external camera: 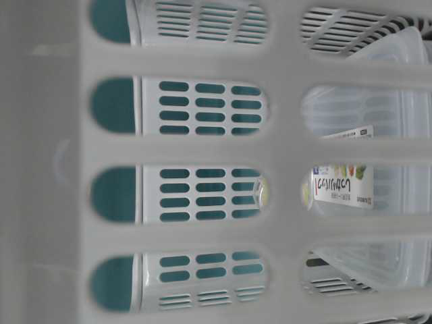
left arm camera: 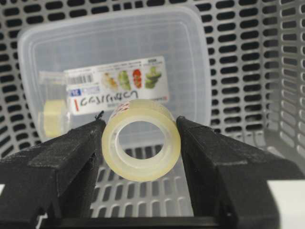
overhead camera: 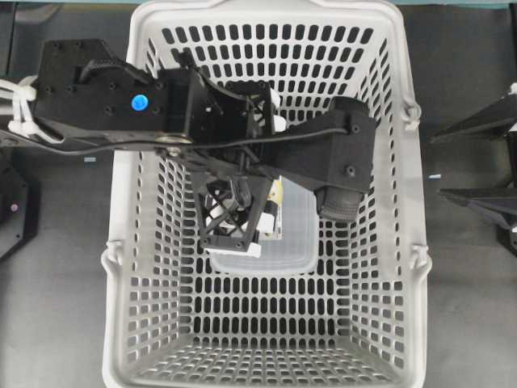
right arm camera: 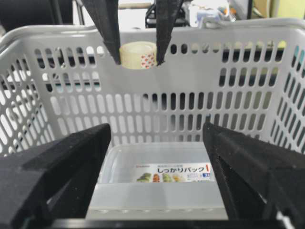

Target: Pick up the cellophane tape from the shopping basket with the left arm.

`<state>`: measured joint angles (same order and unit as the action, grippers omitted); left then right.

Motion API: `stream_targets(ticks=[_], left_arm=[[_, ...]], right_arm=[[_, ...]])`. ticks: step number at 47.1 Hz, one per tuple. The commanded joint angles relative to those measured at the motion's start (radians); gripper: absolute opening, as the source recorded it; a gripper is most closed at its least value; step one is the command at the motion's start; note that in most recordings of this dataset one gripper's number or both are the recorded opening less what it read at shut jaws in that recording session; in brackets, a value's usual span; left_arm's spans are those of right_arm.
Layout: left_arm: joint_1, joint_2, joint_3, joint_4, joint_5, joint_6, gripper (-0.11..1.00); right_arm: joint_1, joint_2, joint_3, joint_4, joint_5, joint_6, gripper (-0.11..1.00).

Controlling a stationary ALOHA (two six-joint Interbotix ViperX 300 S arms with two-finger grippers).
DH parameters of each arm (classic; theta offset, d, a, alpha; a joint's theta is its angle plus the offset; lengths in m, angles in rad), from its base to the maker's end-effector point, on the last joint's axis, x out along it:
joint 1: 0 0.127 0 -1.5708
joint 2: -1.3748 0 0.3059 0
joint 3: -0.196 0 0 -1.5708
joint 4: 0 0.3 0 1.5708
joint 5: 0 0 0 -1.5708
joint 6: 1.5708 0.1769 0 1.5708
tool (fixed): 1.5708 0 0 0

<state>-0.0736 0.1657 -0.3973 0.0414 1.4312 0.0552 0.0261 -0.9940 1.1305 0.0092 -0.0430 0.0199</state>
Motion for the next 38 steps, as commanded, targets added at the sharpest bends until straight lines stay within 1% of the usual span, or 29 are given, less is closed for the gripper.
stream_targets(ticks=[1,38], left_arm=[[0.002,-0.012,-0.017,0.003,-0.003,0.003,0.5],[0.006,-0.005,-0.017,0.003,0.002,0.005,0.5]], right_arm=[[0.002,0.005,-0.025,0.003,-0.012,0.0,0.75],[0.012,0.005,-0.025,0.002,-0.012,0.0,0.75]])
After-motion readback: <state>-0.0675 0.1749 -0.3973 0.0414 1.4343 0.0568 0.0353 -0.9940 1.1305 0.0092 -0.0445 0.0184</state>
